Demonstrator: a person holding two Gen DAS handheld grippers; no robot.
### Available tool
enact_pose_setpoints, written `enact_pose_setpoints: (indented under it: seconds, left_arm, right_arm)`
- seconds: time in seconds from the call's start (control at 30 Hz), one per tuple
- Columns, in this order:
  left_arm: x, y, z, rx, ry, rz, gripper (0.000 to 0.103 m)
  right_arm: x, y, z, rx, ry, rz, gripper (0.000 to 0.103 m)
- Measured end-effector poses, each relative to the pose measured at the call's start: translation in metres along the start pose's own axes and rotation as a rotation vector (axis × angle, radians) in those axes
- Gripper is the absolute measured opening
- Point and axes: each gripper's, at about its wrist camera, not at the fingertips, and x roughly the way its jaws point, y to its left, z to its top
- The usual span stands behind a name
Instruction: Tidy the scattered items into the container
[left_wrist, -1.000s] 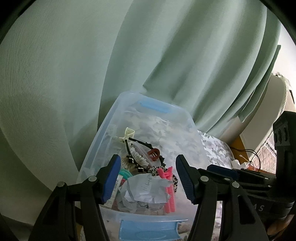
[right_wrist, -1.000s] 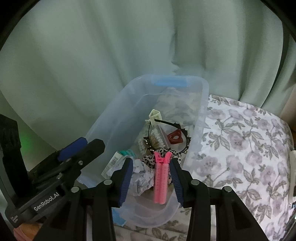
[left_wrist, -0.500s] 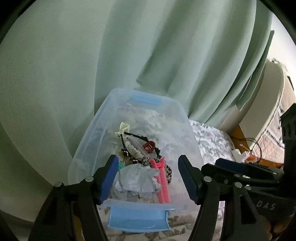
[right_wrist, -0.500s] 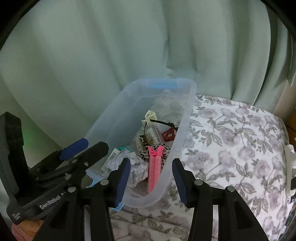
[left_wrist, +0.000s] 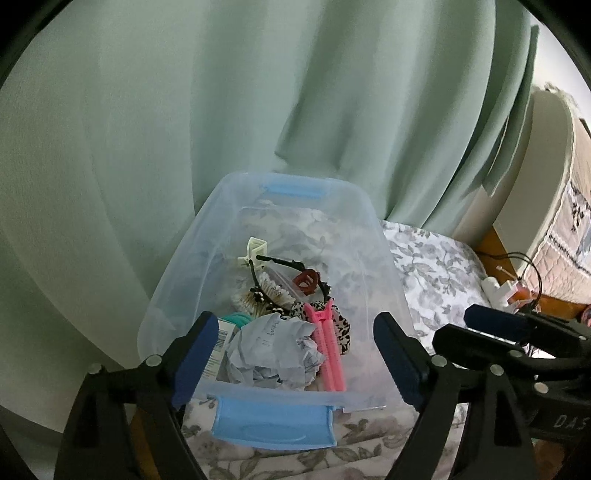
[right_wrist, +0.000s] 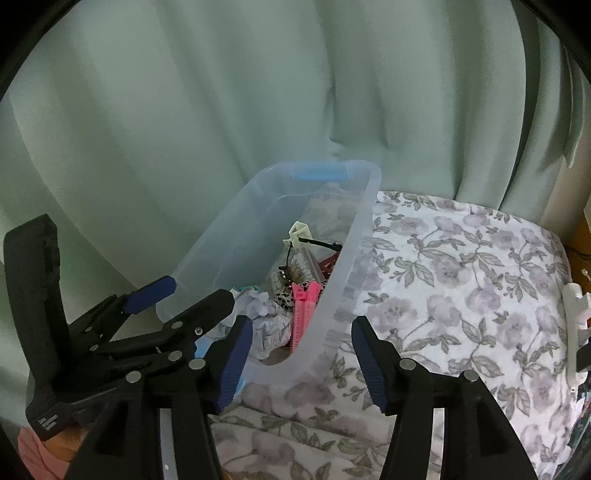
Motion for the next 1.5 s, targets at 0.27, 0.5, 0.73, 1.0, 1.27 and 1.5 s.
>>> enact_pose_setpoints:
  seconds: [0.27, 0.5, 0.73, 1.0, 1.27, 1.5]
  left_arm:
    - [0.001, -0.011, 0.001, 0.026, 0.038, 0.001, 0.091]
    - [-0.003, -0.017, 0.003, 0.035, 0.041, 0.026, 0.091]
    - [-0.014, -0.028, 0.005, 0.075, 0.026, 0.092, 0.091]
    - [-0.027, -0.04, 0.008, 0.091, 0.011, 0.111, 0.091]
    - [-0.033, -0.047, 0.009, 0.094, 0.006, 0.105, 0.091]
    - [-0.035, -0.051, 0.009, 0.102, 0.003, 0.108, 0.091]
  right_arm:
    - [-0.012, -0.007, -0.007, -0.007, -0.004, -0.007, 0.064]
    - [-0.018, -0.011, -0.01, -0.007, -0.004, -0.001, 0.064]
    - [-0.024, -0.009, -0.013, -0.016, -0.009, 0.001, 0.064]
    - [-0.037, -0.007, -0.013, -0.012, -0.027, -0.005, 0.065]
    - [-0.046, -0.007, -0.013, -0.009, -0.046, -0.009, 0.065]
    - [-0.051, -0.01, -0.015, -0.002, -0.05, -0.002, 0.065]
